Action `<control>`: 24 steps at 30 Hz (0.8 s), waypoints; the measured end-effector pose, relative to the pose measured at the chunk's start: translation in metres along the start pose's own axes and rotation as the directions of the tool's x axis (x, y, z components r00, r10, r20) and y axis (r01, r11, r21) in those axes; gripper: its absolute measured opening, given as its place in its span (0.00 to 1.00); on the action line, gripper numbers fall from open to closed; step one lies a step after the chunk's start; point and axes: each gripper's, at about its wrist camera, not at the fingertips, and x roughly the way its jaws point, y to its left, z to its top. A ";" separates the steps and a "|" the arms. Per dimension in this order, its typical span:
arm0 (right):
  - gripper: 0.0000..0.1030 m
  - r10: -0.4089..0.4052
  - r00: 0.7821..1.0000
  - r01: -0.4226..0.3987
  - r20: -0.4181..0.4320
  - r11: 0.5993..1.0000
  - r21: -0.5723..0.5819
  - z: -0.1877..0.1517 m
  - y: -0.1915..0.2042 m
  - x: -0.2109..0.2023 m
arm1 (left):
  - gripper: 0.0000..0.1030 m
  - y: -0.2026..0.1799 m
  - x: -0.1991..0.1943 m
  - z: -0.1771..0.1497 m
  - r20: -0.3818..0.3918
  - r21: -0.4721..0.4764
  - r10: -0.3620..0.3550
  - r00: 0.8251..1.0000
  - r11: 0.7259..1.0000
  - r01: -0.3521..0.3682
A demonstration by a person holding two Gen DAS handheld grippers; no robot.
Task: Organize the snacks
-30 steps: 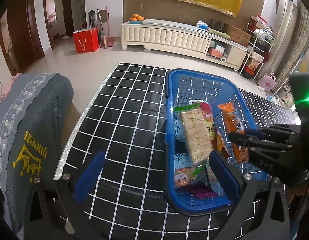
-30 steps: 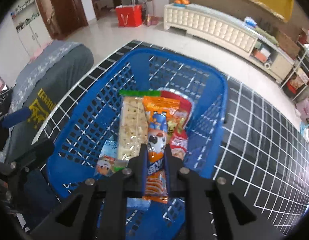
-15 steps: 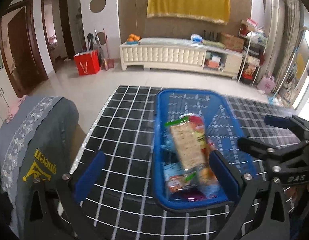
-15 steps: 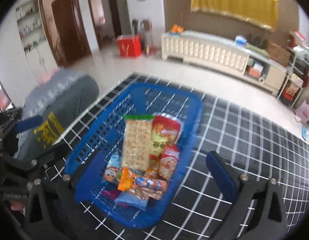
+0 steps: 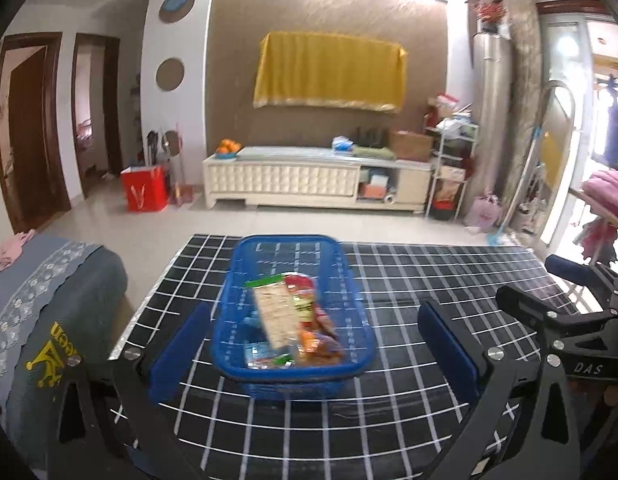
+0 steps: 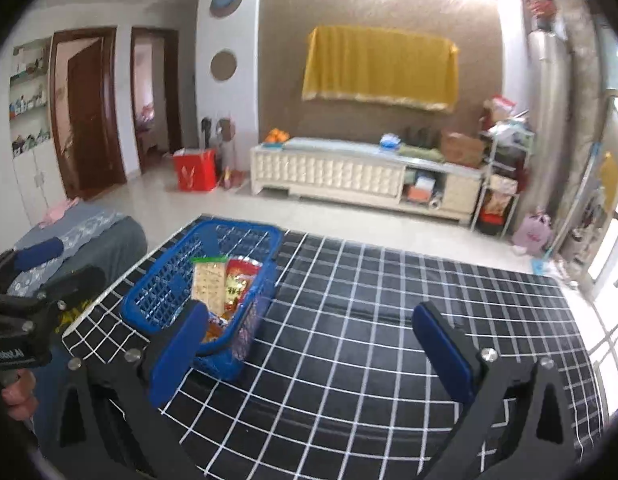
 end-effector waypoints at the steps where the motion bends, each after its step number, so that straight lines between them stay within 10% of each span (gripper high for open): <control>1: 1.00 -0.006 1.000 0.006 0.011 1.000 0.007 -0.002 0.000 -0.005 | 1.00 -0.006 -0.006 -0.003 0.010 0.001 -0.010 1.000 1.000 0.010; 24: 1.00 -0.087 0.988 0.071 0.128 0.990 0.121 -0.052 -0.005 -0.101 | 1.00 -0.062 -0.109 -0.039 0.143 0.071 -0.026 0.989 0.997 0.016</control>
